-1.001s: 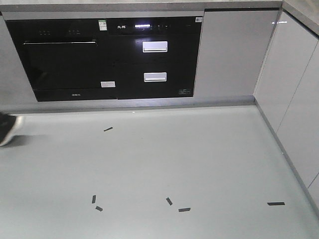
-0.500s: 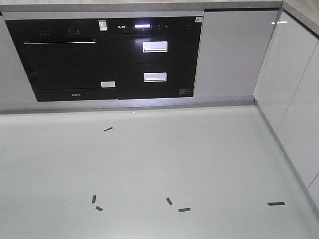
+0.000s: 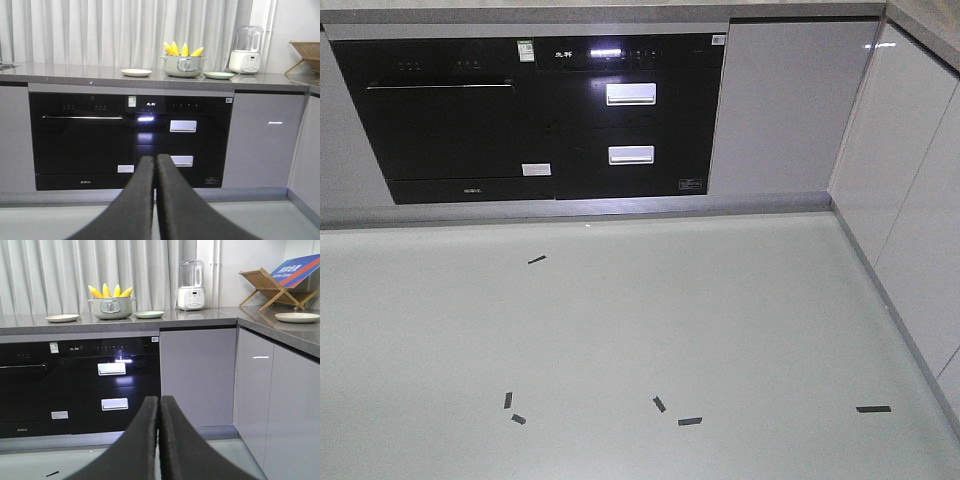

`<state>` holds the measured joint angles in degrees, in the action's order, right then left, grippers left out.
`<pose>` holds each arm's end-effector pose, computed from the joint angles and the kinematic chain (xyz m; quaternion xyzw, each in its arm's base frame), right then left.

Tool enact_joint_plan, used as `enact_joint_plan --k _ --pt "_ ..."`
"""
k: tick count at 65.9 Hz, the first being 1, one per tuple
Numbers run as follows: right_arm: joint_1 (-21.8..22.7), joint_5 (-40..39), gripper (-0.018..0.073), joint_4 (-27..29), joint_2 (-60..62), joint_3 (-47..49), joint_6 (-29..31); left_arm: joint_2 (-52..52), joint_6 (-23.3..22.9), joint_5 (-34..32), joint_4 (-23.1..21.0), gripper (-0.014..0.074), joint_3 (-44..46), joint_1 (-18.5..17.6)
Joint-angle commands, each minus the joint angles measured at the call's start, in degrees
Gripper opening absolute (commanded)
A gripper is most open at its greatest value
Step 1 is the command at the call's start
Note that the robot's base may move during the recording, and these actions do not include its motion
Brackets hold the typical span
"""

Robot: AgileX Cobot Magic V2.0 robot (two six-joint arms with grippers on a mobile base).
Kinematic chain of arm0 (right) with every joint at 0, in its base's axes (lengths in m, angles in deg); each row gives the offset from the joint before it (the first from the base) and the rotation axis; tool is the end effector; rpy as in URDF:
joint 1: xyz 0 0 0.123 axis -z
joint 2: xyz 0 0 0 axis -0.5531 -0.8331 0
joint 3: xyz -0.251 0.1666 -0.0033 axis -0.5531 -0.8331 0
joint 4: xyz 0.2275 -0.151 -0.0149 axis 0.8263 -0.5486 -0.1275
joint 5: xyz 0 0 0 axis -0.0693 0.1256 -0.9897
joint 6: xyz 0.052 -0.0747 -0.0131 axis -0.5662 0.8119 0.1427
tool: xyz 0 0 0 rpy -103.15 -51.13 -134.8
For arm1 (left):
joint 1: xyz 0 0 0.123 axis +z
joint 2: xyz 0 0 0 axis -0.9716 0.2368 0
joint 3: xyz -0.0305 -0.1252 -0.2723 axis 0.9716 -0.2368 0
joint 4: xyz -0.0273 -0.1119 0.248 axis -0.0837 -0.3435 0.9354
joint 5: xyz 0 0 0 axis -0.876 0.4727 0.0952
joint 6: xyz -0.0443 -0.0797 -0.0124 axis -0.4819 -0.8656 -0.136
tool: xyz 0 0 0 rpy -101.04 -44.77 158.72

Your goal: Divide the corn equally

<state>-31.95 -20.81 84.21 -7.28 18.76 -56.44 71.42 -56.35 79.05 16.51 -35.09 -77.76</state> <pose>0.0631 -0.0019 0.2034 0.0201 0.6841 0.0005 0.7291 0.0632 -0.0016 0.2030 -0.0229 0.6880 -0.0423 0.7241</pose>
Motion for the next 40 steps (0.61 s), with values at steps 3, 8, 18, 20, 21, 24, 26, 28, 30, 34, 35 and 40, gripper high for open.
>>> enact_joint_plan --k 3,8,18,20,21,24,26,28,30,34,35,40 --pt "0.43 -4.23 -0.0006 -0.03 0.41 -0.46 0.47 -0.91 -0.70 -4.27 -0.36 -0.0006 1.00 -0.31" --pt "0.43 -4.23 -0.0006 -0.03 0.41 -0.46 0.47 -0.91 -0.70 -4.27 -0.36 -0.0006 1.00 -0.31" --pt "0.43 -4.23 -0.0006 -0.03 0.41 -0.46 0.47 -0.91 -0.70 -4.27 -0.36 -0.0006 1.00 -0.31" --pt "0.43 -4.23 -0.0006 -0.03 0.41 -0.46 0.47 -0.91 -0.70 -4.27 -0.36 -0.0006 1.00 -0.31" --pt "0.43 -4.23 -0.0006 -0.03 0.41 -0.46 0.47 -0.91 -0.70 -4.27 -0.36 -0.0006 1.00 -0.31" --pt "0.43 -4.23 -0.0006 -0.03 0.41 -0.46 0.47 -0.91 -0.70 -4.27 -0.36 -0.0006 1.00 -0.31" --pt "0.43 -4.23 -0.0006 -0.03 0.41 -0.46 0.47 -0.91 -0.70 -4.27 -0.36 -0.0006 1.00 -0.31" --pt "0.43 -4.23 -0.0006 -0.03 0.41 -0.46 0.47 -0.91 -0.70 -4.27 -0.36 -0.0006 1.00 -0.31" --pt "0.43 -4.23 -0.0006 -0.03 0.41 -0.46 0.47 -0.91 -0.70 -4.27 -0.36 -0.0006 1.00 -0.31" --pt "0.43 -4.23 -0.0006 -0.03 0.41 -0.46 0.47 -0.91 -0.70 -4.27 -0.36 -0.0006 1.00 -0.31" --pt "0.43 -4.23 -0.0006 -0.03 0.41 -0.46 0.47 -0.91 -0.70 -4.27 -0.36 -0.0006 1.00 -0.31" --pt "0.43 -4.23 -0.0006 -0.03 0.41 -0.46 0.47 -0.91 -0.70 -4.27 -0.36 -0.0006 1.00 -0.31"
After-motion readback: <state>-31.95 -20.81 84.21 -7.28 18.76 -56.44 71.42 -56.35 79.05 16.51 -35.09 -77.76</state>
